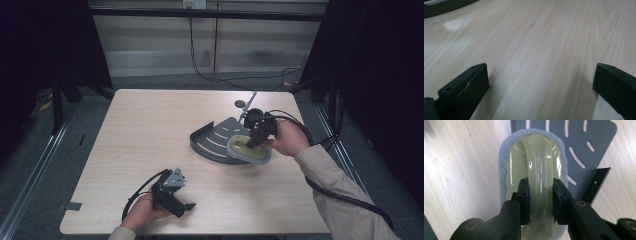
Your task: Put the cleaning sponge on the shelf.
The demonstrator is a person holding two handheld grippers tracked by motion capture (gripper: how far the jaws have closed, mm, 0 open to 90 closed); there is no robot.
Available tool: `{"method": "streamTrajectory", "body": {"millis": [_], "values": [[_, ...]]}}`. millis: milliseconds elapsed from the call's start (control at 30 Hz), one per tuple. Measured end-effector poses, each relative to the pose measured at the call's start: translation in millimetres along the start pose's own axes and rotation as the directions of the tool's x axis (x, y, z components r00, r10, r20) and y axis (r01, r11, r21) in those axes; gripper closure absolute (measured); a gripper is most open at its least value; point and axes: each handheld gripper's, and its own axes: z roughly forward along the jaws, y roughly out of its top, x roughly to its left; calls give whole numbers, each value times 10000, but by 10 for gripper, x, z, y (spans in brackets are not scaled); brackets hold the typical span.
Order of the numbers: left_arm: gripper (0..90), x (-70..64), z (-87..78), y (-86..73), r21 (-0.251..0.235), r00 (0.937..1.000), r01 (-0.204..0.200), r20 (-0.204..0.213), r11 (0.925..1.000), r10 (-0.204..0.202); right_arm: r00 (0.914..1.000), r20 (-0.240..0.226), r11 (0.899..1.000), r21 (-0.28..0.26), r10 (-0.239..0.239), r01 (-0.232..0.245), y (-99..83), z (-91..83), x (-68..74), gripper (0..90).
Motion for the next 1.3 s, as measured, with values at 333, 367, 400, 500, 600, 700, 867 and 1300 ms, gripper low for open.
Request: {"method": "streamTrajectory", "body": {"millis": [333,367,400,500,600,700,867,1300], "values": [[0,0,0,0,-11,10000,18,17,10000,-18,9973,217,9975,58,702,-703,121,89,-93,719],[0,0,0,0,-10,10000,18,17,10000,-18,9970,195,9971,66,752,-753,129,102,-101,719],[0,1,0,0,-4,10000,9,25,10000,-9,9965,212,9967,65,813,-814,135,112,-111,719],[0,1,0,0,-5,10000,9,26,10000,-9,9951,243,9954,5,958,-959,150,133,-145,719],[1,1,0,0,-6,10000,13,26,10000,-13,9921,287,9925,-56,1224,-1222,153,144,-193,719],[0,1,0,0,-8,10000,14,24,10000,-14,9891,327,9897,-58,1433,-1432,147,163,-240,719],[0,1,-1,0,0,10000,9,25,10000,-9,9808,516,9821,-17,1882,-1884,120,235,-302,719],[0,1,0,0,-8,10000,17,22,10000,-17,9664,682,9686,18,2480,-2487,112,332,-443,719]]}}
